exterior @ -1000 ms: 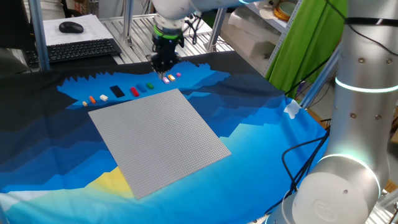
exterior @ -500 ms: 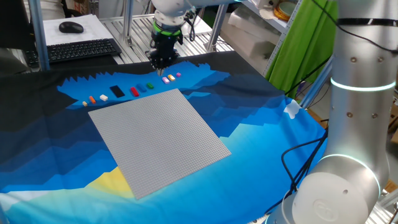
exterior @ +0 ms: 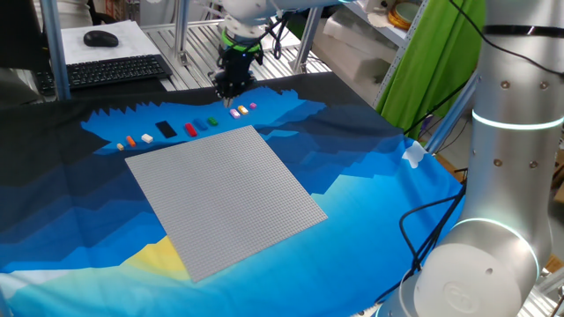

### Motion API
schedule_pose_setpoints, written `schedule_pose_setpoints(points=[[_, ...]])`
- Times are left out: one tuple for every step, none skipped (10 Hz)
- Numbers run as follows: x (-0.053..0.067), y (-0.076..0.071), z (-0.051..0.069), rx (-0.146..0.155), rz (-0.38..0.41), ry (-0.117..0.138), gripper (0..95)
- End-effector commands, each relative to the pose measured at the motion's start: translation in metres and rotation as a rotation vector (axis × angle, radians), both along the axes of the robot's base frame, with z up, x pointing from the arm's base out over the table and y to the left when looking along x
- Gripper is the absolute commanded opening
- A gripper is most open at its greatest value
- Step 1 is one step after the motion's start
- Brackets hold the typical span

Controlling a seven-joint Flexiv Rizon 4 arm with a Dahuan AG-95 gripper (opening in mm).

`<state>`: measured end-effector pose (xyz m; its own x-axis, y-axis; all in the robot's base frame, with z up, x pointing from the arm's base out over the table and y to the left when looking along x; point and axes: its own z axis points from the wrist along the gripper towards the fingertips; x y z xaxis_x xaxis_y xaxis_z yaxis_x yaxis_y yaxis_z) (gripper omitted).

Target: Stack small Lego blocks randomly, one at a time

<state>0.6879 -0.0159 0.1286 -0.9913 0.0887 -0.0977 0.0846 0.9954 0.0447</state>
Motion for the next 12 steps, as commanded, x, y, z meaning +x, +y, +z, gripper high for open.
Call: schedule_pose_setpoints(points=[[-0.004,0.000,0.001,-0.020,0.026,-0.045,0.0],[-0.004,0.000,0.001,-0.022,0.031,-0.045,0.0],[-0.004,0.000,0.001,-0.026,0.036,-0.044,0.0],[-0.004,0.000,0.001,-0.031,0.033,-0.042,0.0],[-0.002,0.001,0.001,-0.032,0.022,-0.040,0.0],[0.014,0.007,-0.002,-0.033,0.009,-0.039,0.0],[0.025,0.012,-0.003,-0.035,0.000,-0.039,0.0],[0.046,0.018,-0.004,-0.034,-0.009,-0.035,0.0],[0.058,0.021,-0.007,-0.039,-0.012,-0.034,0.0],[0.064,0.022,-0.012,-0.040,-0.011,-0.033,0.0],[0.069,0.022,-0.017,-0.038,-0.013,-0.033,0.0],[0.074,0.022,-0.024,-0.036,-0.015,-0.032,0.0]])
